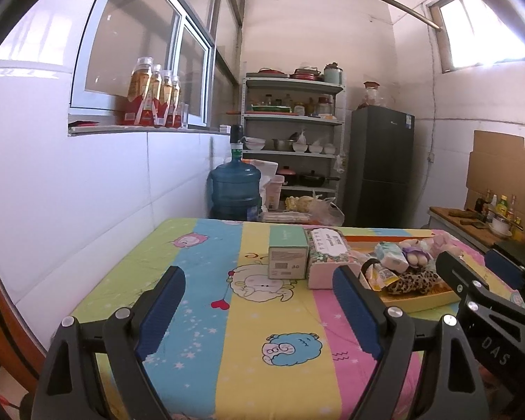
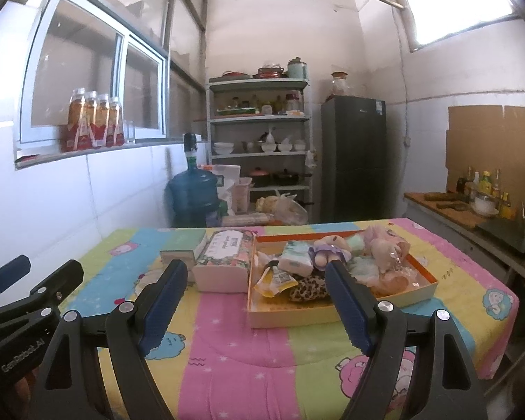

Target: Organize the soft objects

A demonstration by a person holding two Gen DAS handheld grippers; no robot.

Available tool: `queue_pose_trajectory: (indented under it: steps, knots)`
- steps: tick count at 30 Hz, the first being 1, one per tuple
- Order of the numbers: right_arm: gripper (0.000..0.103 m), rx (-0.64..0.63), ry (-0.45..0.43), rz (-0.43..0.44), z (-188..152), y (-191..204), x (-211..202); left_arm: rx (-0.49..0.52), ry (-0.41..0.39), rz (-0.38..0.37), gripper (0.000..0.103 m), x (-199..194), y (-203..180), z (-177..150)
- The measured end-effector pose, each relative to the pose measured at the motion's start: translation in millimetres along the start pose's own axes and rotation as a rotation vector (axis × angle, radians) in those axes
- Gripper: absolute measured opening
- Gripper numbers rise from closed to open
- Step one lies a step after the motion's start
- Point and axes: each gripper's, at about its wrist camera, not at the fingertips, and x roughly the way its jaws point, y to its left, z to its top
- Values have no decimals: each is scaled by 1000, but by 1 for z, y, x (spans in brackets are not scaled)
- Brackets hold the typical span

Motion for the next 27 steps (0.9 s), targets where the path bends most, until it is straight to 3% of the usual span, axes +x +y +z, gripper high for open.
queue_pose_trajectory:
  steps: [27]
  knots:
    - [82,-15,-10,23,2,4,-6,7,-6,1,86,-3,4,1]
